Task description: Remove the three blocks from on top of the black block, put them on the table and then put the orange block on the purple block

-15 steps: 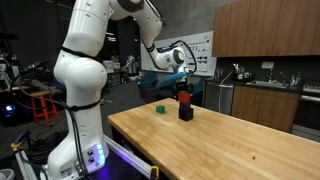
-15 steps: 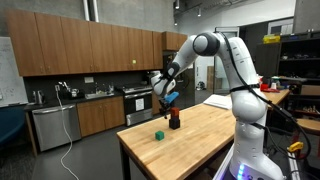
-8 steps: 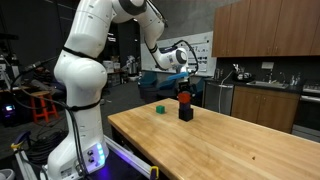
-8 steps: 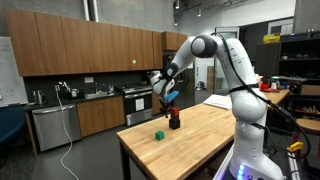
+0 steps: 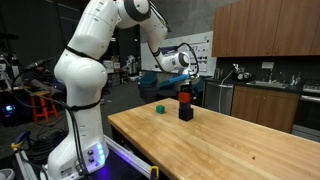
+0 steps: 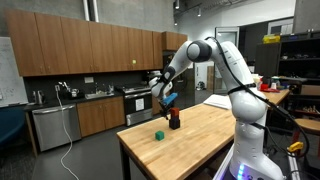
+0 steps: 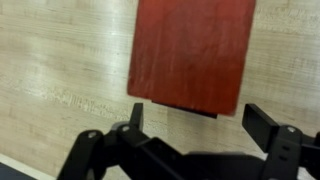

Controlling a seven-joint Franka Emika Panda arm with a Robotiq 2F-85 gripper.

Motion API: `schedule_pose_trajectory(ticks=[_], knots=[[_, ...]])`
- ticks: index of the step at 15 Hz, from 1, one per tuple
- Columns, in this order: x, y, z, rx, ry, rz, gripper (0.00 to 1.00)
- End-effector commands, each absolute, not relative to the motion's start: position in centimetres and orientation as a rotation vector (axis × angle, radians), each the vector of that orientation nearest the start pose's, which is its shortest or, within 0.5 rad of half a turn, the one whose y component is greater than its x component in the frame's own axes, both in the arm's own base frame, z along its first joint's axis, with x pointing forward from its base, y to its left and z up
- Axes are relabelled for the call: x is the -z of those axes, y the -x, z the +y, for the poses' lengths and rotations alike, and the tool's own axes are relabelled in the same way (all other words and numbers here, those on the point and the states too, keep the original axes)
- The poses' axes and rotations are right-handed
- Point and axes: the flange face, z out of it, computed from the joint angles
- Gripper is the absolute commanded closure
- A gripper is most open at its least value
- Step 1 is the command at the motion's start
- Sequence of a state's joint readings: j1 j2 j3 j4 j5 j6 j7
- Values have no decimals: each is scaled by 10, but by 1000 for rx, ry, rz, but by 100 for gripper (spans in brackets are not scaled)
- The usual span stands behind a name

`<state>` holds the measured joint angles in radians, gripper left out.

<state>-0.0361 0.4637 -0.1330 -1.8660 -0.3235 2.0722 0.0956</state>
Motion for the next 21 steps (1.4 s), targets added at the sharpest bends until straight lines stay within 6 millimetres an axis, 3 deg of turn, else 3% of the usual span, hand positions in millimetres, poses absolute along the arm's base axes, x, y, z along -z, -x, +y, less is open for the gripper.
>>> schedule_pose_trajectory(ticks=[1,9,10,11,15,16,21], knots=[[-255,-606,-120,-574,3423,180,0],[-257,-599,-125,-793,3373,209,0],[-256,-598,-125,-817,3366,211,6],[-255,-597,-125,-837,3361,214,26],[-252,-596,-124,-887,3347,216,56],[-254,-597,-123,-896,3345,217,61],[-258,-598,-117,-923,3337,203,65]])
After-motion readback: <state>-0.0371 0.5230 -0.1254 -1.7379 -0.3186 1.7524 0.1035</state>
